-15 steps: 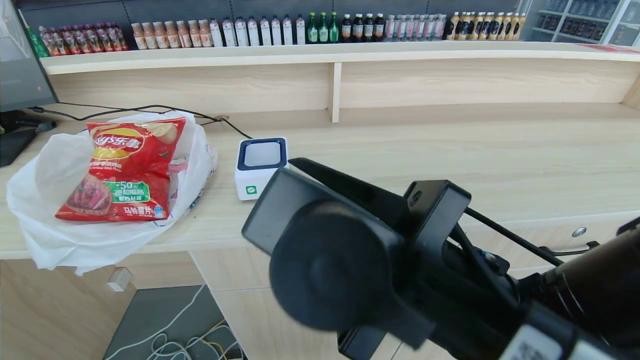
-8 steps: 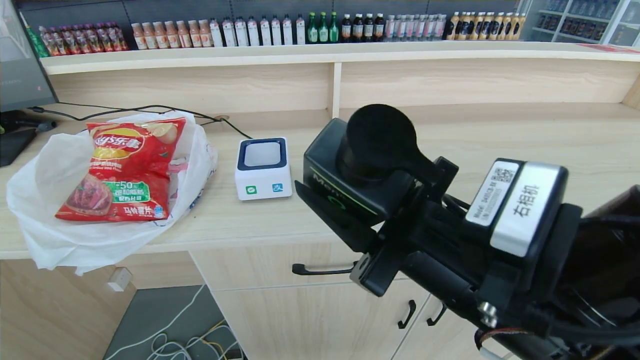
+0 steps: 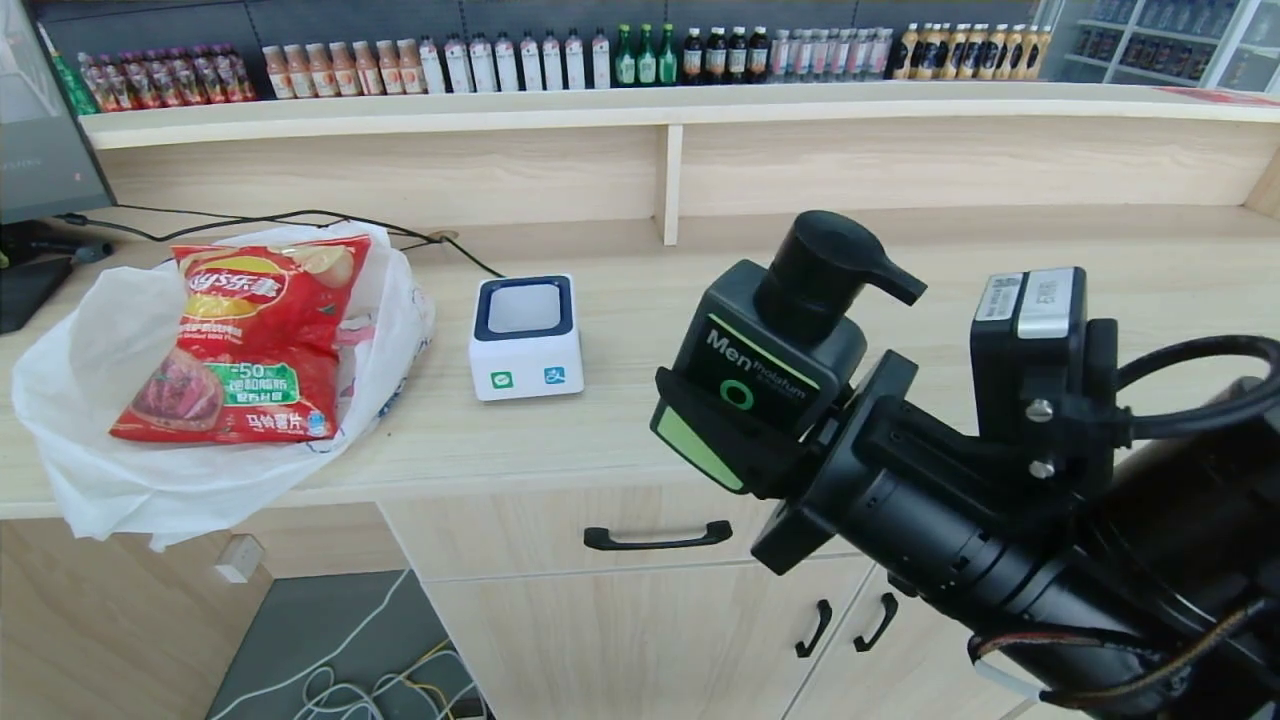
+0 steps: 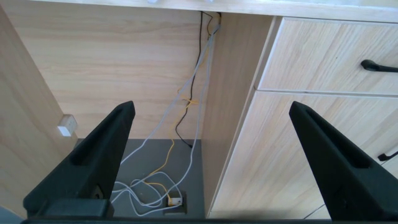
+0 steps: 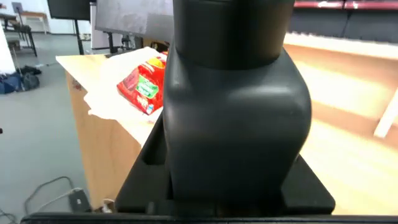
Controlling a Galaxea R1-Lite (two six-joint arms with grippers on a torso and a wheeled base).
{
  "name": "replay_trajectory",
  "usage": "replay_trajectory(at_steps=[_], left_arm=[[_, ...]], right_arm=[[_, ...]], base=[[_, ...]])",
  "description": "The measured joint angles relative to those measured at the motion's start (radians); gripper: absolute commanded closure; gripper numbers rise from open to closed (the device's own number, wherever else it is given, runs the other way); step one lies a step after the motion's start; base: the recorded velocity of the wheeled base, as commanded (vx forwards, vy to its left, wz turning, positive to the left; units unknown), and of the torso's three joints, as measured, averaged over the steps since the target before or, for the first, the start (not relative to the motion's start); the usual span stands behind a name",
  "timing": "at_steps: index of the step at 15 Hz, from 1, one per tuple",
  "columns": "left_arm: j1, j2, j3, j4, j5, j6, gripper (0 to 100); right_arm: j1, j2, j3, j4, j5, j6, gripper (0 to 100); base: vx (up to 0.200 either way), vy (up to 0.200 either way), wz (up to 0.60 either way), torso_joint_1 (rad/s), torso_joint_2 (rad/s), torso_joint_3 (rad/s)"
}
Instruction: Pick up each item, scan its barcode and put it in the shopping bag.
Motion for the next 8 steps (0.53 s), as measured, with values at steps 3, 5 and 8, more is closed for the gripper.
replay_trajectory(at_steps=[3,5,8], left_arm=[[0.0,0.0,0.0,0.0,0.001,0.0,0],[0.0,0.0,0.0,0.0,0.001,0.0,0],[0.0,0.0,0.0,0.0,0.001,0.0,0]], right_arm=[[-0.046,-0.002,0.022,-0.025,-0.006,0.039,100],[-0.113,0.002,0.022,-0.041,-0.02,0.052,100],[-0.178,-0.005,0.005,-0.047,-0.11,0.077,100]], base=[[0.0,0.0,0.0,0.0,0.0,0.0],[0.0,0.0,0.0,0.0,0.0,0.0],[0.0,0.0,0.0,0.0,0.0,0.0]])
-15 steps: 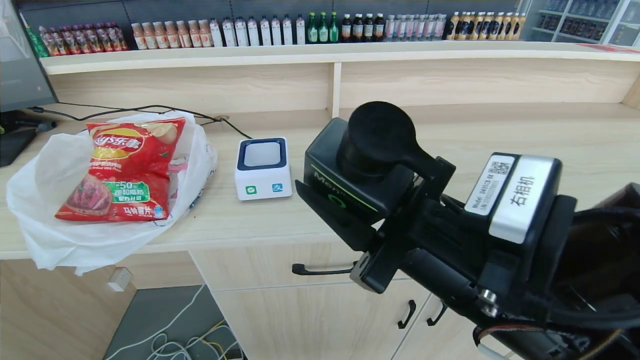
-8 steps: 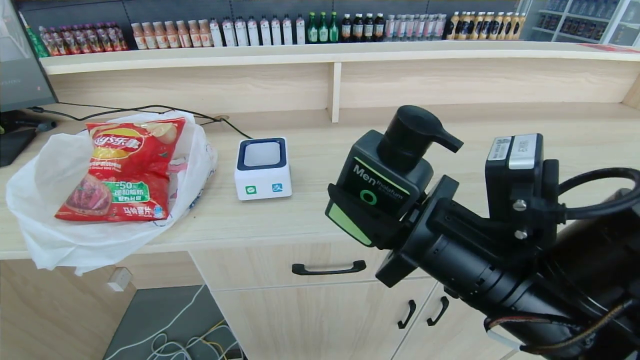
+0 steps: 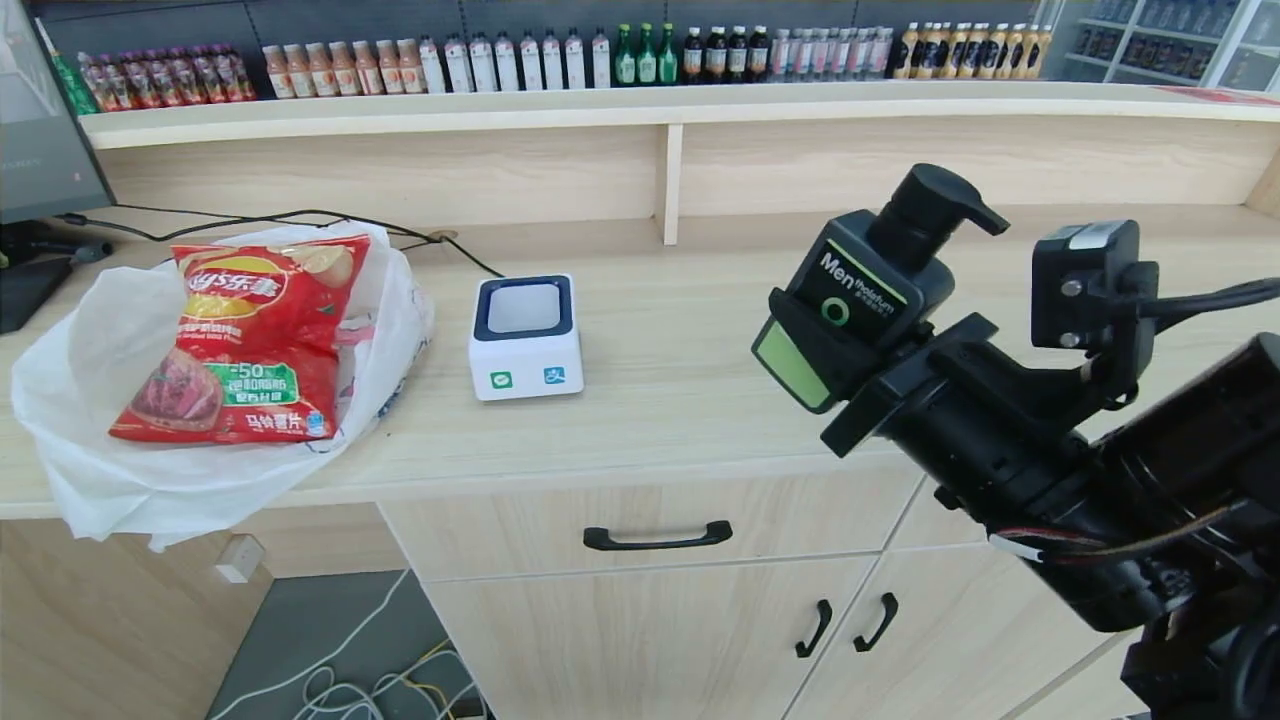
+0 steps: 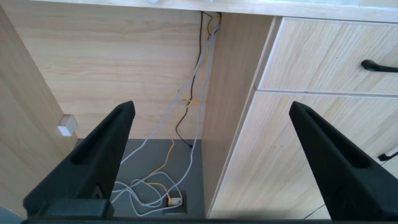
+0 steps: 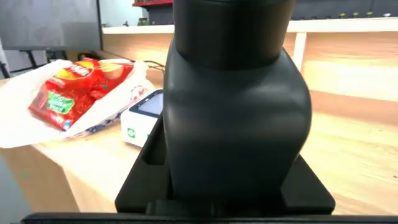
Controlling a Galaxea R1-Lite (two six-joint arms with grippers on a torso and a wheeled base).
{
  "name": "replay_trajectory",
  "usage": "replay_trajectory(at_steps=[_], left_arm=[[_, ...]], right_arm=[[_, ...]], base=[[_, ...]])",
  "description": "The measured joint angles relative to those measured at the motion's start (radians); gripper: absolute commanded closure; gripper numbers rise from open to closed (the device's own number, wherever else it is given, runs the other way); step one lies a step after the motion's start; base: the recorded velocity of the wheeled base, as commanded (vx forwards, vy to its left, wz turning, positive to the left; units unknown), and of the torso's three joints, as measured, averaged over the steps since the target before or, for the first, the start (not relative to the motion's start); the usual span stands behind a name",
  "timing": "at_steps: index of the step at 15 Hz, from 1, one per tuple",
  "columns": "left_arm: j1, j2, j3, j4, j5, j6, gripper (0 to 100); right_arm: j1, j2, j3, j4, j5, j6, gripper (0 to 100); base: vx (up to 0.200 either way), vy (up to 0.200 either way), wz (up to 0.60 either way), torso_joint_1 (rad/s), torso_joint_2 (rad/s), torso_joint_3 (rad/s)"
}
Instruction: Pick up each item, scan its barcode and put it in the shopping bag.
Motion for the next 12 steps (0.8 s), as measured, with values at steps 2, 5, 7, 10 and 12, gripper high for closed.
replay_trajectory(at_steps=[2,5,7,10,12], left_arm=[[0.0,0.0,0.0,0.0,0.0,0.0,0],[0.0,0.0,0.0,0.0,0.0,0.0,0],[0.0,0.0,0.0,0.0,0.0,0.0,0],[-0.001,0.0,0.0,0.0,0.0,0.0,0],[0.0,0.0,0.0,0.0,0.0,0.0,0]], right_arm=[[-0.015,-0.013,-0.01,0.001,-0.046,-0.018,100],[-0.04,-0.022,-0.039,-0.005,-0.055,-0.08,100],[-0.044,-0.017,-0.067,-0.022,-0.06,-0.09,100],[-0.046,-0.01,-0.104,-0.029,-0.062,-0.089,100],[-0.058,-0.006,-0.117,-0.03,-0.063,-0.086,100]], base=[[0.0,0.0,0.0,0.0,0.0,0.0],[0.0,0.0,0.0,0.0,0.0,0.0],[0.0,0.0,0.0,0.0,0.0,0.0],[0.0,0.0,0.0,0.0,0.0,0.0],[0.0,0.0,0.0,0.0,0.0,0.0]])
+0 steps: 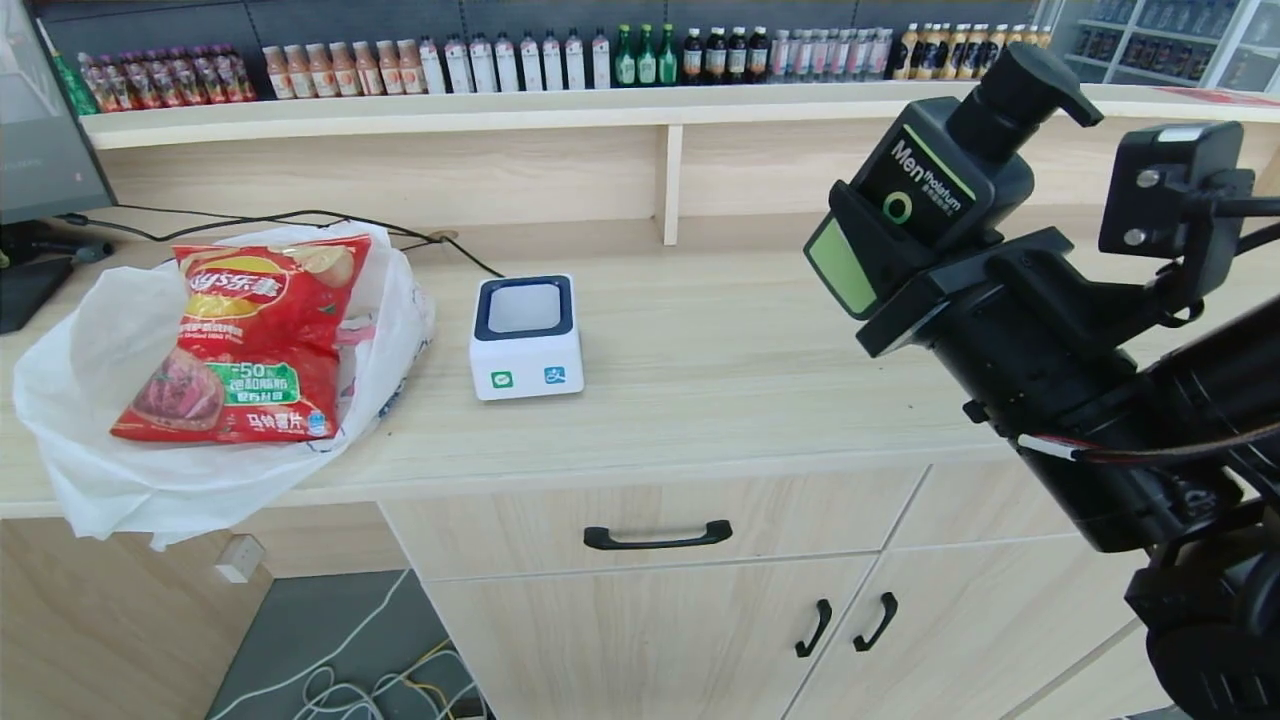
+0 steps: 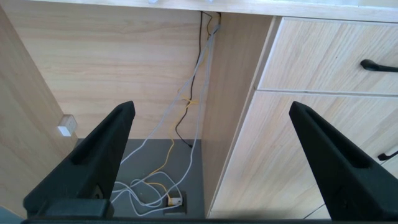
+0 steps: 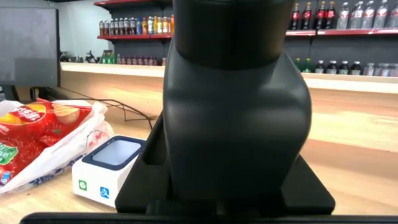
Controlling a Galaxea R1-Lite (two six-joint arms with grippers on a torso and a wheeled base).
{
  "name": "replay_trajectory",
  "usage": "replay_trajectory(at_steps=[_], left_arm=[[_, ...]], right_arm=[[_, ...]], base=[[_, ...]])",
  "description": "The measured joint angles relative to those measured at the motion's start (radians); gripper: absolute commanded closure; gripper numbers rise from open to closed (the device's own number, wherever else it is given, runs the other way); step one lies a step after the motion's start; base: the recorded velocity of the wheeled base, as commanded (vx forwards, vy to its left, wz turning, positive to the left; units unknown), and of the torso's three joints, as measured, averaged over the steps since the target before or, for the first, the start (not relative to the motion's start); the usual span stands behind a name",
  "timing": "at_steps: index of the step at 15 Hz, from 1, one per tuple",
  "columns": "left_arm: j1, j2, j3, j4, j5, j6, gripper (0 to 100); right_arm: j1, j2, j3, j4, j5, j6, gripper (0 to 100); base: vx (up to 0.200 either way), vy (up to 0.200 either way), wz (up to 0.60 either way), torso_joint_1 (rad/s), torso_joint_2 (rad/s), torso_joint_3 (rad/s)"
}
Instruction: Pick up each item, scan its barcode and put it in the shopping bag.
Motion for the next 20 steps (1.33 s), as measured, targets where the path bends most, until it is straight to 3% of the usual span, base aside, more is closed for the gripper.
replay_trajectory(at_steps=[7,18,20], left_arm=[[0.002,0.0,0.0,0.0,0.0,-0.003,0],[0.0,0.0,0.0,0.002,0.0,-0.005,0],[0.0,0.0,0.0,0.002,0.0,-0.003,0]], right_arm=[[0.005,0.056,-0.07,-0.003,-0.001,0.024,100],[0.004,0.055,-0.037,0.002,-0.002,0.031,100],[0.004,0.044,-0.031,0.001,-0.002,0.031,100]], base=[[0.0,0.171,0.0,0.001,0.0,0.003],[0.0,0.2,0.0,0.005,0.0,0.001],[0.0,0.0,0.0,0.0,0.0,0.0]])
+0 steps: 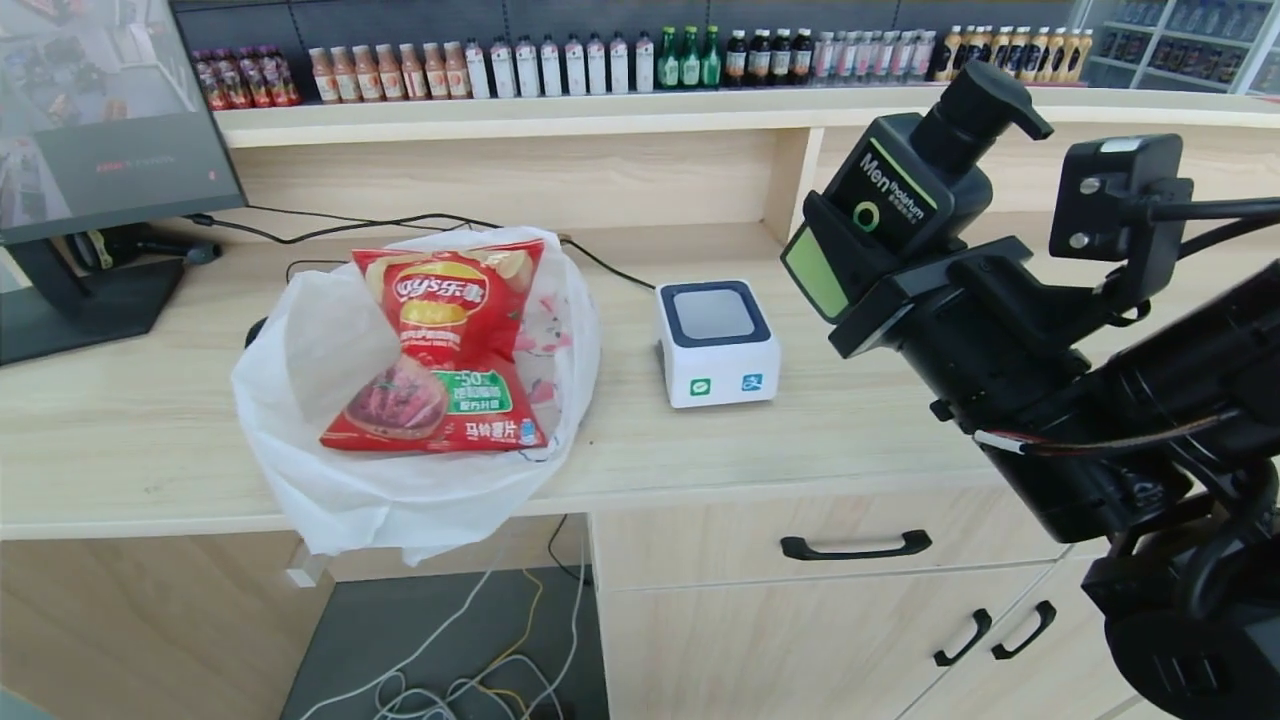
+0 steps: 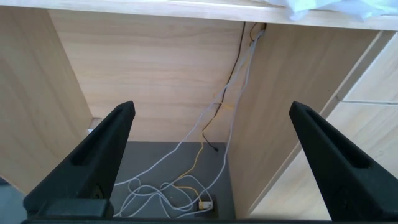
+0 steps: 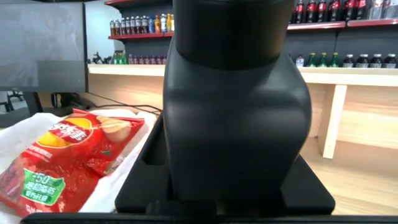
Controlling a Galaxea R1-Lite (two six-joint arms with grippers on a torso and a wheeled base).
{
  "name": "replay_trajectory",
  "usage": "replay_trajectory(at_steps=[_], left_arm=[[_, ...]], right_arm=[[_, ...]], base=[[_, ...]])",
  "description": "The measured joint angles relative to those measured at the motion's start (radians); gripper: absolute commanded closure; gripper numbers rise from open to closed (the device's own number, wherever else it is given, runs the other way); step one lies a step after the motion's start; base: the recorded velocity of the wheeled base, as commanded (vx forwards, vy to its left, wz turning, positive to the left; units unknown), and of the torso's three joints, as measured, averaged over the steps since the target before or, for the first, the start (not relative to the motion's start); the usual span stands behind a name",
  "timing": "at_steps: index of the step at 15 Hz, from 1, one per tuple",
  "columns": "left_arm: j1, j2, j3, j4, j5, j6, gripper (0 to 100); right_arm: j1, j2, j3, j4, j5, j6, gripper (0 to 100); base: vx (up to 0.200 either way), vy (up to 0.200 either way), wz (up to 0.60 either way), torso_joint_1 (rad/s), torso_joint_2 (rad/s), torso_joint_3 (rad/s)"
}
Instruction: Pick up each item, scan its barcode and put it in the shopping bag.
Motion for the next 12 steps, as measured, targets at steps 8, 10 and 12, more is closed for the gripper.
replay_trajectory(at_steps=[8,10,12], left_arm=[[0.0,0.0,0.0,-0.002,0.0,0.008,0],[0.0,0.0,0.0,-0.002,-0.001,0.008,0],[0.0,0.0,0.0,-0.002,0.0,0.008,0]], right_arm=[[0.0,-0.048,0.069,0.001,0.002,0.0,100],[-0.001,-0.045,0.075,-0.001,0.001,0.0,100],[0.002,-0.041,0.082,0.001,0.001,0.0,100]], base=[[0.0,0.0,0.0,0.0,0.0,0.0],[0.0,0.0,0.0,0.0,0.0,0.0],[0.0,0.0,0.0,0.0,0.0,0.0]])
